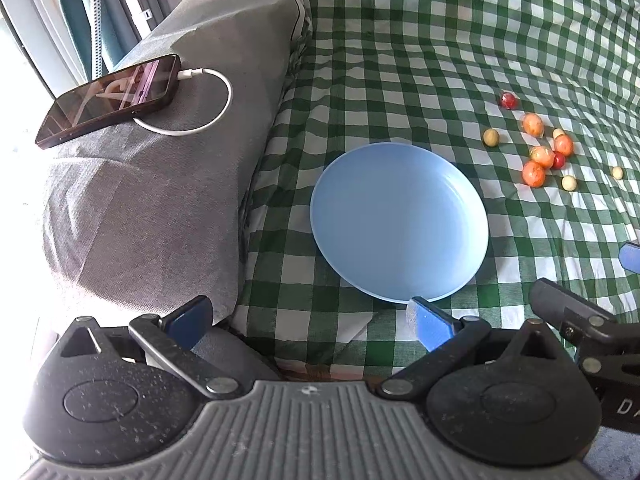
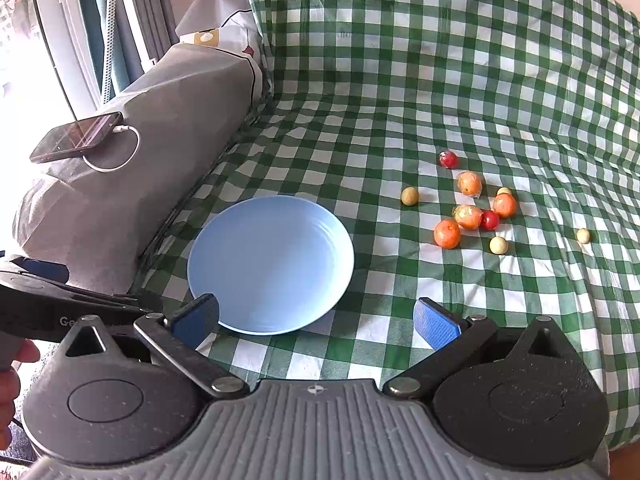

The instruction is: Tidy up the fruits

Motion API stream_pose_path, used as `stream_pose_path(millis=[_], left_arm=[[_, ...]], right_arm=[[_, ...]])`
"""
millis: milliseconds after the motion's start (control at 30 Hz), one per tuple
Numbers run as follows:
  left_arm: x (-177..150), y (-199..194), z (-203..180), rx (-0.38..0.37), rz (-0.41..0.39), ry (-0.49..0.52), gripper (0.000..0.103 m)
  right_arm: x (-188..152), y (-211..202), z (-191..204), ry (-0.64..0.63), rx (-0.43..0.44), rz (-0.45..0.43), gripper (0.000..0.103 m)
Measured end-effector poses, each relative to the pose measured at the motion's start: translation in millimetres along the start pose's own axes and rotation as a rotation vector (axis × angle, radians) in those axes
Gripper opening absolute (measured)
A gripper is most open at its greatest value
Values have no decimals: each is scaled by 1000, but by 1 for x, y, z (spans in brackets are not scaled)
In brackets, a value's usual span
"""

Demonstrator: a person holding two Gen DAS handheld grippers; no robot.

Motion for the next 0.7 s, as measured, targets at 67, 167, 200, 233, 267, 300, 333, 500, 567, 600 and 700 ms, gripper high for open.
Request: stream_pose_path(millis=[67,167,200,233,267,300,333,500,567,600,700], left_arm=[[0,1,0,5,5,1,103],[0,2,-1,16,11,12,103],[1,2,-2,22,11,16,103],[1,2,-2,27,12,19,103],[2,2,-3,29,13,20,103],[2,3,-3,28,15,21,103],[2,3,-3,26,18,20,103],[3,4,-5,24,18,23,103],[2,3,-6,23,20,24,103],[2,3,-5,23,20,24,103],[1,1,-5,24,20,23,103]], right_arm=[[0,2,0,-1,1,5,102],[-1,5,0,1,5,13,102],[-1,5,1,2,4,14,102],[-1,6,0,2,5,17,102],[-1,7,-1,4,6,20,102],[-2,7,0,7,5,22,102],[-2,8,0,8,6,23,102],[-3,8,-1,12,7,24,102],[-2,7,-2,12,7,23,102],[-2,7,-2,13,7,22,102],[-1,6,-1,15,8,21,103]])
Point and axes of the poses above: each gripper's, at about its wrist camera, not at the fingertips, and y roughly the way its jaws point, z to its left, x to its top, the point moved 7 cm from there along y, roughly the way its jaws point, and after that the axes turned 1 degree about -z, right-handed, at the moved point
